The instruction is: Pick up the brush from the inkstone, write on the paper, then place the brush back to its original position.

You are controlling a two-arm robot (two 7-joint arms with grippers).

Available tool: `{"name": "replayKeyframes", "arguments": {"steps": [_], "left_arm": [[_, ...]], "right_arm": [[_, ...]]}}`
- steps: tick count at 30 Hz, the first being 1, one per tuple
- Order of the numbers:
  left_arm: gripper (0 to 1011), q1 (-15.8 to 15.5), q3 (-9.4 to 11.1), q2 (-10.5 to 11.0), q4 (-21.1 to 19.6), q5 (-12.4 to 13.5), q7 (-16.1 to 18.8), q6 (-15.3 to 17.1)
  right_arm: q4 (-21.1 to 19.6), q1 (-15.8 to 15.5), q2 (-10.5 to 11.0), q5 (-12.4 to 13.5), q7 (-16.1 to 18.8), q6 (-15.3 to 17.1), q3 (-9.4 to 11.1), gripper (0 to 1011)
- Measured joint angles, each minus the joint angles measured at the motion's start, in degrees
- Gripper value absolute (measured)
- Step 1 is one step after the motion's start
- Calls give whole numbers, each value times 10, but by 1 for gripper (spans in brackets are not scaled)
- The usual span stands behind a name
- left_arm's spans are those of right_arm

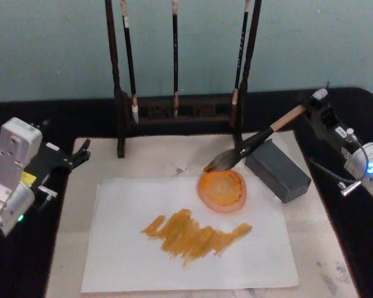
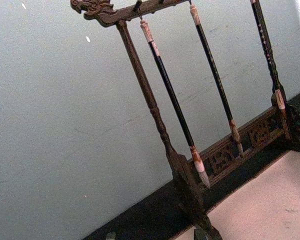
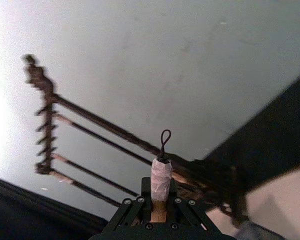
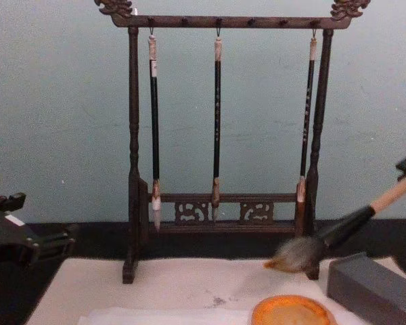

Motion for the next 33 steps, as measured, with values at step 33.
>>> {"name": "replayKeyframes", "arguments": {"steps": [33], "left_arm": [[1010, 0, 0, 0, 0, 0, 0, 0]], "right_arm": [[67, 46, 24, -3, -55, -12, -71, 163]]}}
